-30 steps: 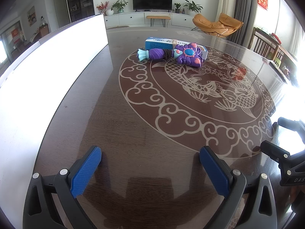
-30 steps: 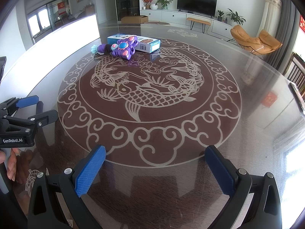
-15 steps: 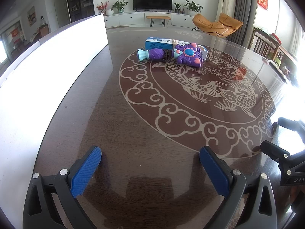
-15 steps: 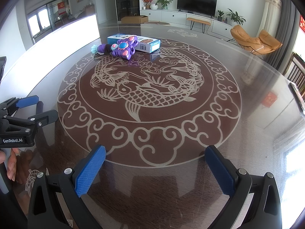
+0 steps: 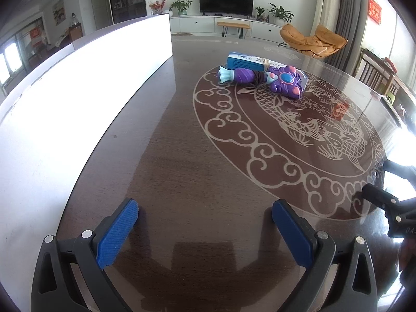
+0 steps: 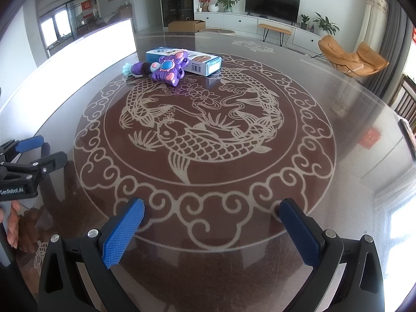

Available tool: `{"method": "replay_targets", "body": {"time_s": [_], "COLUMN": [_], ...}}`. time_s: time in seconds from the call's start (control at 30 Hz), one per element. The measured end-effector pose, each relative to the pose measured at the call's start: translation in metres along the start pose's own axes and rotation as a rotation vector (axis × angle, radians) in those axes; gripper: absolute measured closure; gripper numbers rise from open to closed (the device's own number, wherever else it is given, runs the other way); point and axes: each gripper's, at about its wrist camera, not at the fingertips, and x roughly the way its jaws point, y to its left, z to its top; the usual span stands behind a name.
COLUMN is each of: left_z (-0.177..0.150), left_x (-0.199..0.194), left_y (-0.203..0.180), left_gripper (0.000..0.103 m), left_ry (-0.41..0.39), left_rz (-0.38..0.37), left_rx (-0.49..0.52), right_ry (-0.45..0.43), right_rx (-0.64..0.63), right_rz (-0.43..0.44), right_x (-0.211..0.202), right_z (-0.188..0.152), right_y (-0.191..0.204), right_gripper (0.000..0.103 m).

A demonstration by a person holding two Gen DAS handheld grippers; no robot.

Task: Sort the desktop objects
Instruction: 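Move the left tool toward the purple toy wand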

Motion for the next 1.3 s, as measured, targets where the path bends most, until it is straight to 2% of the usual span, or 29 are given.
{"method": "replay_targets", "body": {"time_s": [0.1,0.3,0.4,0.5,0.6,0.73,0.8,0.9,1.03,1.13,1.3], "left_z": [0.0,0.0,0.0,0.0,0.0,-0.001,-0.001,-0.001,-0.001,-0.001,0.0], "left_x": [0.0,0.0,0.0,0.0,0.0,0.0,0.0,0.0,0.0,0.0,0.0], "left_y": [0.0,0.0,0.0,0.0,0.0,0.0,0.0,0.0,0.0,0.0,0.0], "left_gripper": [0.0,0.0,0.0,0.0,0.0,0.0,0.0,0.0,0.0,0.0,0.0], "left_ry": [0.0,0.0,0.0,0.0,0.0,0.0,0.0,0.0,0.0,0.0,0.0], "left_rz": [0.001,0.001,0.001,0.001,0.001,0.001,0.001,0.001,0.001,0.001,0.001], "left_rx": [0.002,0.001,0.001,0.002,0.002,0.002,0.002,0.002,0.002,0.002,0.002], "right_ry": [0.041,-0.026,-0.001,0.043,0.071,0.126,0.113,0.048,0.008,0.023,0.045], "right_rx": [0.044,0.282,0.362,0.333,0.183,-0.076,-0.145,-0.115,-0.032,-0.012,-0.015], "right_rz": [-0.006,0.001,0.009,-0.007,-0.004,0.118,0.135,0.118,0.066,0.048,0.045], "right_x": [0.022,0.055,0.075,0.093,0.097,0.086,0.072,0.057,0.052,0.052,0.043], "right_z": [0.039,0.127,0.154,0.164,0.161,0.135,0.125,0.12,0.117,0.108,0.069], "right_y": [-0.007,-0.036,-0.038,-0.025,0.002,0.045,0.054,0.048,0.032,0.019,0.0], "right_gripper": [0.0,0.0,0.0,0.0,0.0,0.001,0.003,0.003,0.003,0.003,0.001]}}
